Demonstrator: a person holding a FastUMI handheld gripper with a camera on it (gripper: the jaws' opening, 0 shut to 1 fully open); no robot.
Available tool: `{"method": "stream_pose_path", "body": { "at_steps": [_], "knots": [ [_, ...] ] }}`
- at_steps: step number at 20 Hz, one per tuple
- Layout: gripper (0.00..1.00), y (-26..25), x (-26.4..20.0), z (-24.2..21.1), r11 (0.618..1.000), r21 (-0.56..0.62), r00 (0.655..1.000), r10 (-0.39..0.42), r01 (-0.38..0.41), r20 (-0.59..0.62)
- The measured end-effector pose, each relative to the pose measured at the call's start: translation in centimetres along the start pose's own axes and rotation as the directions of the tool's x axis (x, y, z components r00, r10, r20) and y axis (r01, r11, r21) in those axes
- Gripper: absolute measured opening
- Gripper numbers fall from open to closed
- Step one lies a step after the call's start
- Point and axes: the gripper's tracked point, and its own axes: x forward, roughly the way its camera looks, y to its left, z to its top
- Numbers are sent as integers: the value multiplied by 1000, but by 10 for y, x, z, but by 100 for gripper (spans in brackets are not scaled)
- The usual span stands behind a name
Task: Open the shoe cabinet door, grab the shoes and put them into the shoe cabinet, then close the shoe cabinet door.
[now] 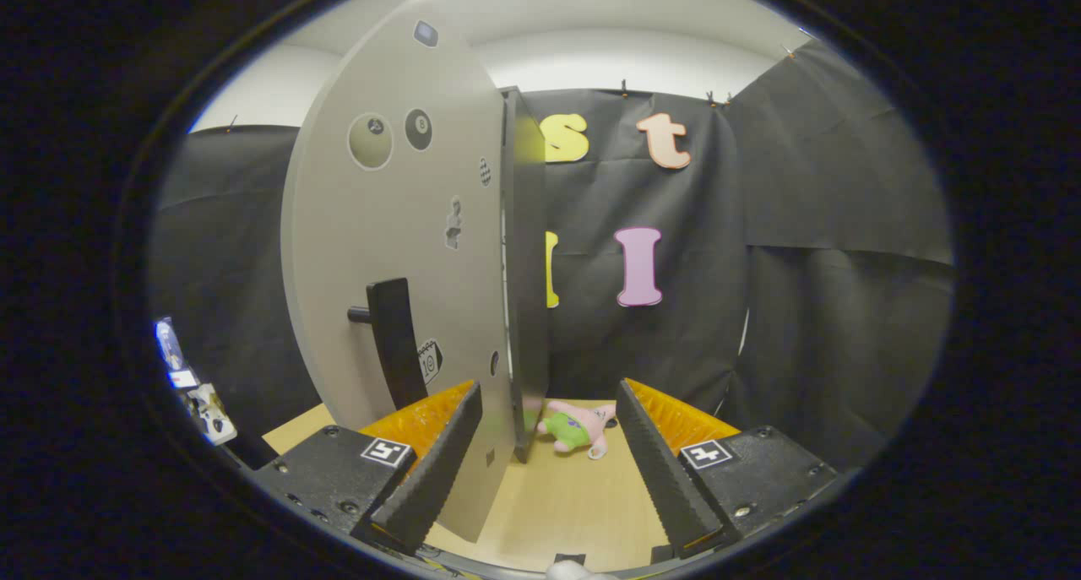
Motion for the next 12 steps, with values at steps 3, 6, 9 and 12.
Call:
{"method": "stream_pose_path", "body": {
  "at_steps": [3, 6, 9, 12],
  "knots": [
    [99, 21, 7, -2, 998, 7, 998, 67, -67, -11],
    [95, 30, 8, 2, 998, -12, 998, 68, -68, -12],
    [95, 47, 7, 0, 998, -8, 998, 64, -64, -20],
    [95, 69, 8, 1, 998, -14, 998, 59, -59, -24]
  ]
}}
